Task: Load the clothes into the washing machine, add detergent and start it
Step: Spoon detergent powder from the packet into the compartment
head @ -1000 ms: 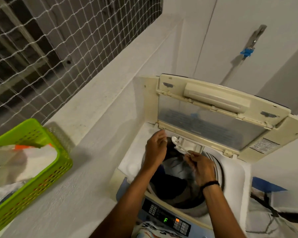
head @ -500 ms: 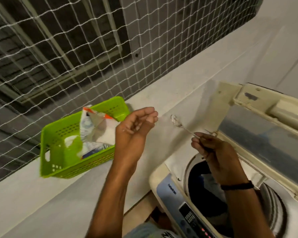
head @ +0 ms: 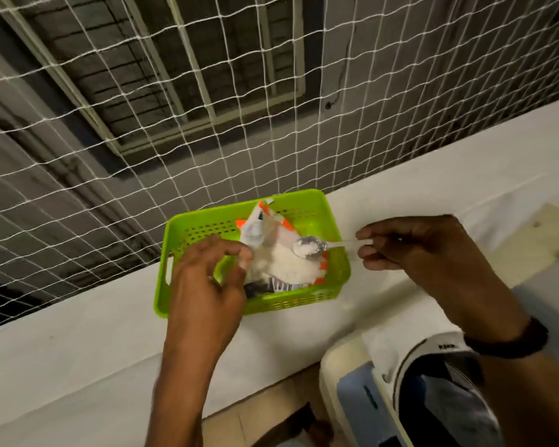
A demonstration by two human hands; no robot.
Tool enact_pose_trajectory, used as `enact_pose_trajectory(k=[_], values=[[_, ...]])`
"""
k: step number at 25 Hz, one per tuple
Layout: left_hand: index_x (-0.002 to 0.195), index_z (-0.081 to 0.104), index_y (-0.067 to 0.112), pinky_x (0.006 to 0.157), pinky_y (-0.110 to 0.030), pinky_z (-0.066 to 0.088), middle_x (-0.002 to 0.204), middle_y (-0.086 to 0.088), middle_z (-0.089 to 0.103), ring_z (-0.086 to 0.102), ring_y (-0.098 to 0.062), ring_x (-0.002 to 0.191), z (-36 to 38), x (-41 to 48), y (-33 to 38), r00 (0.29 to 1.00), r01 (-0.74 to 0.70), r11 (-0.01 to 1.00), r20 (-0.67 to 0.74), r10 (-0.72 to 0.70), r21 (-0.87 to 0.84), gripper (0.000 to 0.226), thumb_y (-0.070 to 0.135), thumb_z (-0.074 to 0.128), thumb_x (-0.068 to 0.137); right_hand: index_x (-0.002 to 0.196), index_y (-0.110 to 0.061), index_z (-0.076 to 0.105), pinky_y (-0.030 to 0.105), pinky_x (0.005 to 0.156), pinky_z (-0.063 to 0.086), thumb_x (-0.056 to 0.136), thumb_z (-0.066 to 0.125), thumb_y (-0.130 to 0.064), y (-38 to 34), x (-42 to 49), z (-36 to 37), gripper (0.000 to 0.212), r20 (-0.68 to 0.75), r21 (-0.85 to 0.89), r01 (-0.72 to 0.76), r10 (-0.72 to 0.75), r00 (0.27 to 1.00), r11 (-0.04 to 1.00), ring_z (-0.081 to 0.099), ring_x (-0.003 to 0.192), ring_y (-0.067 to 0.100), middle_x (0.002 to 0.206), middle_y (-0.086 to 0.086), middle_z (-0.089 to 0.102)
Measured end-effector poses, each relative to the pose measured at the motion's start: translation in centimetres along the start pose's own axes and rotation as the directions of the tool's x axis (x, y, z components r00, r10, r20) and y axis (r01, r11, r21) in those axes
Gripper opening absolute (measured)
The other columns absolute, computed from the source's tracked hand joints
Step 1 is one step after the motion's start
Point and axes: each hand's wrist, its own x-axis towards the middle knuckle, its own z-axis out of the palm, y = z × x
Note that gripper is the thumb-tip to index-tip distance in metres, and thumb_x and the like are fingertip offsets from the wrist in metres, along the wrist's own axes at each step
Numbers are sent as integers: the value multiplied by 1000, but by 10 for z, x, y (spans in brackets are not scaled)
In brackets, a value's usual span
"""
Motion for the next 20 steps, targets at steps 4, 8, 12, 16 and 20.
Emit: enact_pose_trajectory(k=[4,8,12,16,20], values=[[110,67,48,118,-39,27,150,-14,43,31,-29,146,5,4,12,951,58,946,271,-149,318,43,10,59,91,90,-22,78,43,84,55,83,63,-18,-8,28,28,17,105,-605,242,-225,969,758,71,82,23,85,2,75],[143,43,48,119,-37,23,165,-14,12,15,-29,152,3,18,21,787,92,858,491,-373,505,57,21,53,94,89,-26,79,42,88,51,80,68,-15,-11,38,54,18,110,-699,254,-250,962,669,68,91,31,96,5,74],[113,62,38,93,-34,47,130,-4,56,54,-30,122,7,28,10,741,108,848,526,-416,518,32,19,56,87,91,-19,79,42,84,50,82,66,-14,-9,41,65,17,145,-746,264,-237,961,611,63,92,38,99,10,72],[86,61,26,59,-28,41,77,7,60,57,-16,72,2,31,-3,784,125,906,520,-340,404,14,12,58,84,99,-16,75,34,82,45,84,59,-30,-11,44,69,26,171,-797,215,-130,977,565,59,88,30,100,9,70],[84,58,27,43,-14,32,65,9,52,49,-1,51,-3,31,-11,765,139,918,548,-338,372,19,9,57,90,94,-16,72,26,68,31,66,36,-42,-17,45,73,52,177,-799,186,-72,982,571,44,71,20,90,8,67]])
